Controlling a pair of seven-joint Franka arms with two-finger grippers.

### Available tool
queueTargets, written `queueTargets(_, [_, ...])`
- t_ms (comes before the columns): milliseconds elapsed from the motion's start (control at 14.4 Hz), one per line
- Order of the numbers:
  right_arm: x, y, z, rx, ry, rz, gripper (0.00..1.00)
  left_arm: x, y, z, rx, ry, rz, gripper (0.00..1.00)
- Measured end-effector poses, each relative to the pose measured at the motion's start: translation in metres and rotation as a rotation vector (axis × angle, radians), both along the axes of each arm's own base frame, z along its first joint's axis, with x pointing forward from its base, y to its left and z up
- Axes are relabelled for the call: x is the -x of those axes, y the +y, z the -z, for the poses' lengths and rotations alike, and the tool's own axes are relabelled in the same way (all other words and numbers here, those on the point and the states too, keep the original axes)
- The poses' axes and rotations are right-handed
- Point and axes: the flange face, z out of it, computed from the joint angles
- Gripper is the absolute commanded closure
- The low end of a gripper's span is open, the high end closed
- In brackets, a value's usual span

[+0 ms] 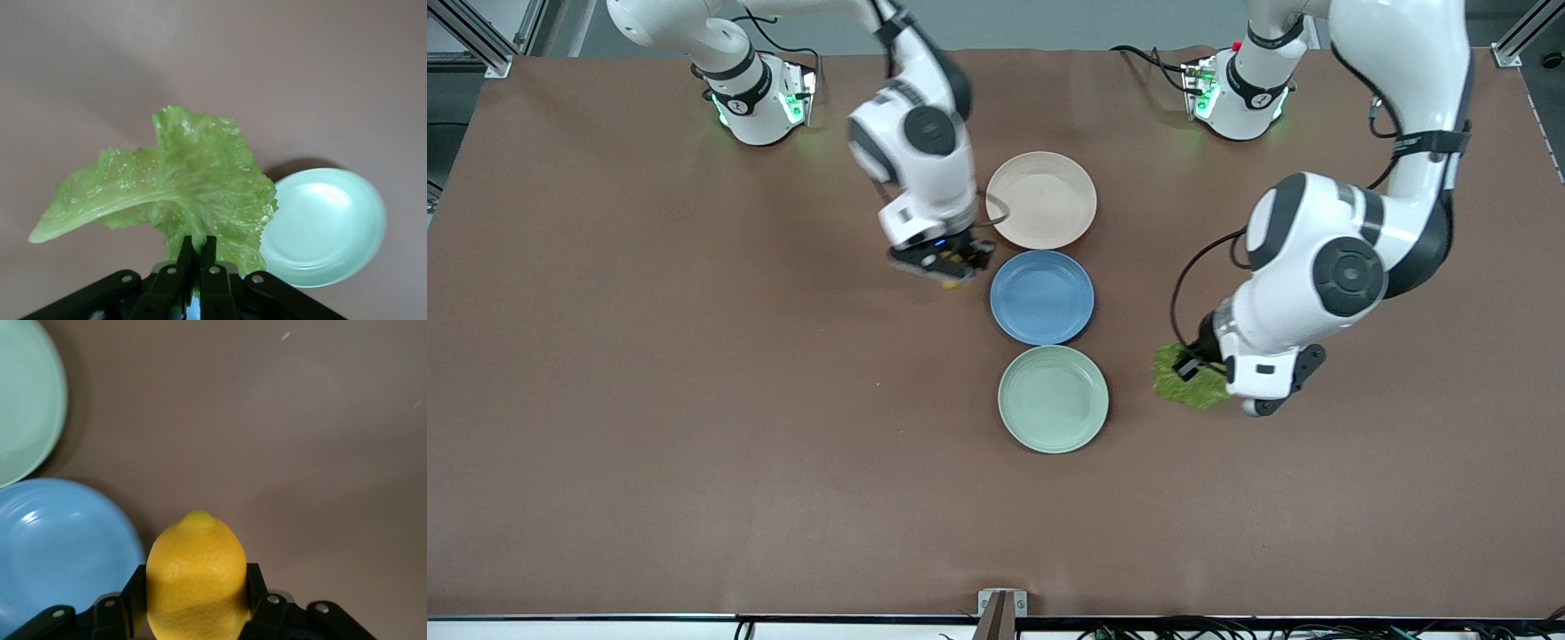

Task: Pick lemon and lettuce from plates
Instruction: 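Carry the lettuce and lemon away from the plates and lower them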

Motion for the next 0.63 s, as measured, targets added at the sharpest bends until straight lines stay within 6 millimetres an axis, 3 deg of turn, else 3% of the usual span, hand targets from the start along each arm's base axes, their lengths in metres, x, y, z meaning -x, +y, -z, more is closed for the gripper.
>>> queueTargets(348, [-0.065,-0.18,0.027,0.027,0.072,-0.134,0.97,0.022,0.072,0.041,0.005,0.07,0.179,0.99])
queueTargets(487, [-0.082,-0.236,0.031,0.022,0.084,-0.173,0.97,0.027,0.091,0.059,0.003,0.076,0.231,0.98])
queueTargets(626, [-0.091,-0.278,0.034,0.017,0.092,-0.193,0.97,0.032,0.108,0.077,0.002,0.064,0.272,0.98])
